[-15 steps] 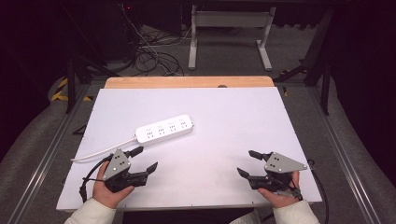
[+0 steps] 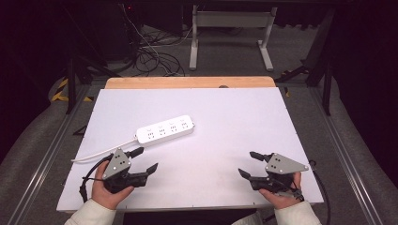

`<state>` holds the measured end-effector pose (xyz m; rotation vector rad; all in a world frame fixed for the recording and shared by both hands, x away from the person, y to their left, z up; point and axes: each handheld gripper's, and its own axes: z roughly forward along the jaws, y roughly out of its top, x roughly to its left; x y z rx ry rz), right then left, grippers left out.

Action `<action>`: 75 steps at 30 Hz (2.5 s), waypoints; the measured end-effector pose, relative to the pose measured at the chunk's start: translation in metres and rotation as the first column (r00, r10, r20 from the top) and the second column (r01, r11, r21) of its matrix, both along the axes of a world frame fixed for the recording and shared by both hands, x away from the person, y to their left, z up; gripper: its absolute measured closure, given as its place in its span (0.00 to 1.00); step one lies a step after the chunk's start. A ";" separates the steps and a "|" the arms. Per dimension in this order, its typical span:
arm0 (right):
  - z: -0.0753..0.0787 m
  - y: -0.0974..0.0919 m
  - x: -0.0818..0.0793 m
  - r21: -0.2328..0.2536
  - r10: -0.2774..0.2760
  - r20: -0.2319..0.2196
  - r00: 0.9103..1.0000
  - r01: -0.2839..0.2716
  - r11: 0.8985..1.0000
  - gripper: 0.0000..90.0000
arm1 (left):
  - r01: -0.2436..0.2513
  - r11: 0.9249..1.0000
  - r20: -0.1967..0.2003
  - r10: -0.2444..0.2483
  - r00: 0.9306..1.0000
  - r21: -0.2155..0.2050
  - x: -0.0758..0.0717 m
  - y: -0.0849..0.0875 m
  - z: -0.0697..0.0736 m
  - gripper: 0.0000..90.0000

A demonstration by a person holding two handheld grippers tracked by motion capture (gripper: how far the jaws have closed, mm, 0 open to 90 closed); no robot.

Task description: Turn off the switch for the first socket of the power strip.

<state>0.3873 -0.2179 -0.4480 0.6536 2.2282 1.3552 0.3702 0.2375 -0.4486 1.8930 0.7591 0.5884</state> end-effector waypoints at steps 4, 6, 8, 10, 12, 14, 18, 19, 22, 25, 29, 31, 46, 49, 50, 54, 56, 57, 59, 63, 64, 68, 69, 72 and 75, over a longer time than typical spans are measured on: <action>0.000 0.000 0.000 -0.006 -0.004 0.005 1.000 0.004 1.000 0.34 | 0.001 1.000 0.007 -0.001 1.000 0.000 -0.001 0.000 0.001 0.31; 0.000 0.000 0.000 -0.008 -0.005 0.008 1.000 0.006 1.000 0.34 | 0.001 1.000 0.010 -0.001 1.000 0.000 -0.002 0.000 0.001 0.32; 0.000 0.000 0.000 -0.008 -0.004 0.008 1.000 0.004 1.000 0.34 | 0.006 1.000 0.017 -0.006 1.000 0.011 -0.002 0.000 0.003 0.33; 0.000 0.001 0.000 -0.002 0.004 0.002 1.000 -0.004 1.000 0.34 | 0.005 1.000 0.023 -0.006 1.000 0.015 -0.002 0.001 0.003 0.33; 0.000 0.001 0.000 -0.004 0.010 0.001 1.000 -0.010 1.000 0.34 | 0.007 1.000 0.032 -0.008 0.999 0.024 -0.002 0.001 0.004 0.34; 0.000 0.001 0.000 -0.005 0.012 0.001 1.000 -0.012 1.000 0.34 | 0.007 1.000 0.036 -0.008 0.999 0.030 -0.002 0.001 0.005 0.34; 0.000 0.001 0.000 -0.005 0.014 -0.001 1.000 -0.014 1.000 0.34 | 0.019 1.000 0.013 -0.019 1.000 0.020 -0.001 0.002 0.006 0.34; 0.000 0.002 0.000 -0.007 0.014 -0.001 1.000 -0.014 1.000 0.34 | 0.019 1.000 0.004 -0.019 1.000 0.018 -0.001 0.002 0.007 0.35; 0.000 0.002 0.000 -0.007 0.017 -0.002 1.000 -0.017 1.000 0.34 | 0.014 1.000 -0.006 -0.014 1.000 0.023 -0.001 0.000 0.009 0.36; -0.001 0.002 0.000 -0.009 0.017 -0.002 1.000 -0.017 1.000 0.34 | 0.012 0.999 0.000 -0.012 1.000 0.041 0.000 -0.001 0.013 0.37; -0.001 0.003 0.000 -0.014 0.018 -0.003 1.000 -0.018 1.000 0.34 | 0.011 0.999 -0.011 -0.010 1.000 0.052 0.001 -0.001 0.018 0.38; -0.001 0.003 0.000 -0.013 0.015 -0.004 1.000 -0.015 1.000 0.34 | 0.013 0.999 -0.017 -0.012 1.000 0.047 0.003 0.000 0.020 0.38; -0.002 0.004 0.001 -0.018 0.016 -0.008 1.000 -0.016 1.000 0.34 | 0.013 0.999 -0.032 -0.012 0.999 0.029 0.014 0.007 0.040 0.41; -0.002 0.005 0.001 -0.020 0.011 -0.009 1.000 -0.012 1.000 0.34 | 0.016 0.999 -0.038 -0.015 0.999 0.034 0.017 0.007 0.043 0.41; -0.002 0.005 0.001 -0.021 0.010 -0.009 1.000 -0.011 1.000 0.34 | 0.014 0.999 -0.041 -0.012 0.999 0.033 0.018 0.008 0.043 0.41; -0.002 0.004 0.001 -0.022 0.010 -0.008 1.000 -0.010 1.000 0.34 | 0.016 0.999 -0.050 -0.014 0.999 0.029 0.021 0.010 0.044 0.41; -0.002 0.005 0.001 -0.022 0.011 -0.009 1.000 -0.011 1.000 0.34 | 0.015 0.999 -0.054 -0.013 0.998 0.035 0.022 0.010 0.045 0.41; -0.002 0.005 0.001 -0.023 0.011 -0.009 1.000 -0.011 1.000 0.34 | 0.014 0.999 -0.052 -0.012 0.999 0.037 0.023 0.010 0.046 0.41; -0.002 0.005 0.001 -0.023 0.012 -0.009 1.000 -0.012 1.000 0.34 | 0.019 0.999 -0.061 -0.017 0.998 0.045 0.024 0.010 0.048 0.47; -0.002 0.005 0.001 -0.027 0.010 -0.005 1.000 -0.010 1.000 0.34 | 0.029 0.997 -0.065 -0.025 0.998 0.070 0.028 0.009 0.053 0.51; -0.002 0.005 0.001 -0.027 0.010 -0.004 1.000 -0.010 1.000 0.34 | 0.029 0.997 -0.063 -0.025 0.998 0.073 0.030 0.010 0.054 0.54; -0.002 0.005 0.001 -0.028 0.011 -0.006 1.000 -0.011 1.000 0.35 | 0.021 0.998 -0.087 -0.016 0.996 0.056 0.037 0.012 0.058 0.59; -0.002 0.005 0.001 -0.028 0.011 -0.006 1.000 -0.011 1.000 0.35 | 0.018 0.998 -0.096 -0.013 0.995 0.056 0.039 0.013 0.059 0.61; -0.002 0.005 0.001 -0.029 0.013 -0.006 1.000 -0.013 0.999 0.35 | 0.020 0.998 -0.124 -0.011 0.992 0.064 0.046 0.015 0.063 0.63; -0.002 0.005 0.001 -0.028 0.012 -0.007 1.000 -0.012 1.000 0.35 | 0.013 0.997 -0.139 -0.002 0.990 0.076 0.052 0.015 0.065 0.65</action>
